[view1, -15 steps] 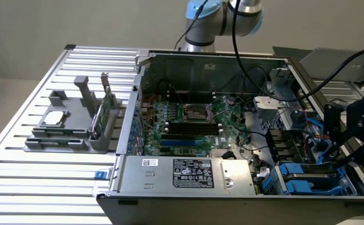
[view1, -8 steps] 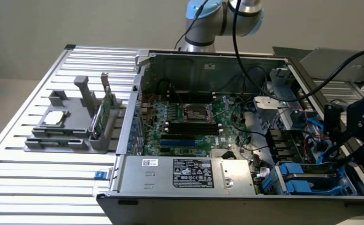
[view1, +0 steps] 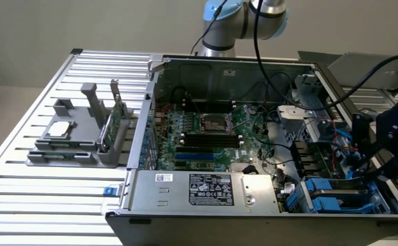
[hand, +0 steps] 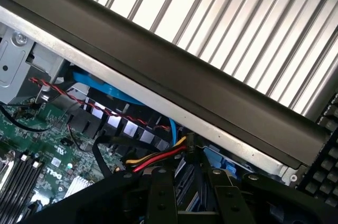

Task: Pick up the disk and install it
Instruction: 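Insert the disk into the insertion slot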

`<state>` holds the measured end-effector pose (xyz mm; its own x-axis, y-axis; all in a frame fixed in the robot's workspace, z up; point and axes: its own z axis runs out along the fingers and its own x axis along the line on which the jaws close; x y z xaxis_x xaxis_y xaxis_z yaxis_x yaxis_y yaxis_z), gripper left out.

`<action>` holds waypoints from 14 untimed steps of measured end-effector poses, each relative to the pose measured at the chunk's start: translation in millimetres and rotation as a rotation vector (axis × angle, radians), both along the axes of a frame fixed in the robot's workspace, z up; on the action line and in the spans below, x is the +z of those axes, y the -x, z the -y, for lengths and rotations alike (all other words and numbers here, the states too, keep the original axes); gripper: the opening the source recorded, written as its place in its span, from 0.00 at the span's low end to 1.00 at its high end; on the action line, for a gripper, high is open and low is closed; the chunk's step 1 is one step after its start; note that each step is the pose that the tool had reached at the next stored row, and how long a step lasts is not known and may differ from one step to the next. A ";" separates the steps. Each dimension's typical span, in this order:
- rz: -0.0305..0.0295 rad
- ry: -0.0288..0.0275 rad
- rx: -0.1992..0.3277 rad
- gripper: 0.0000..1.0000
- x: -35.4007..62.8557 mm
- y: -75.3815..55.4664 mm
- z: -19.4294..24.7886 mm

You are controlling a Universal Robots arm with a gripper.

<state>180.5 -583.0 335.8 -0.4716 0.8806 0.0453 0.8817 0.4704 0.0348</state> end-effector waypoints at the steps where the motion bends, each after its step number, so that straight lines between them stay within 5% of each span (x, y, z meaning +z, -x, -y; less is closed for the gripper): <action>1: 0.0000 -0.0003 0.000 0.29 -0.5 -0.1 -0.7; 14: -0.0038 0.0004 0.000 0.29 4.6 -0.4 -4.4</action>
<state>180.9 -578.6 340.3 -0.4714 0.8807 0.0467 0.8819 0.4704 0.0312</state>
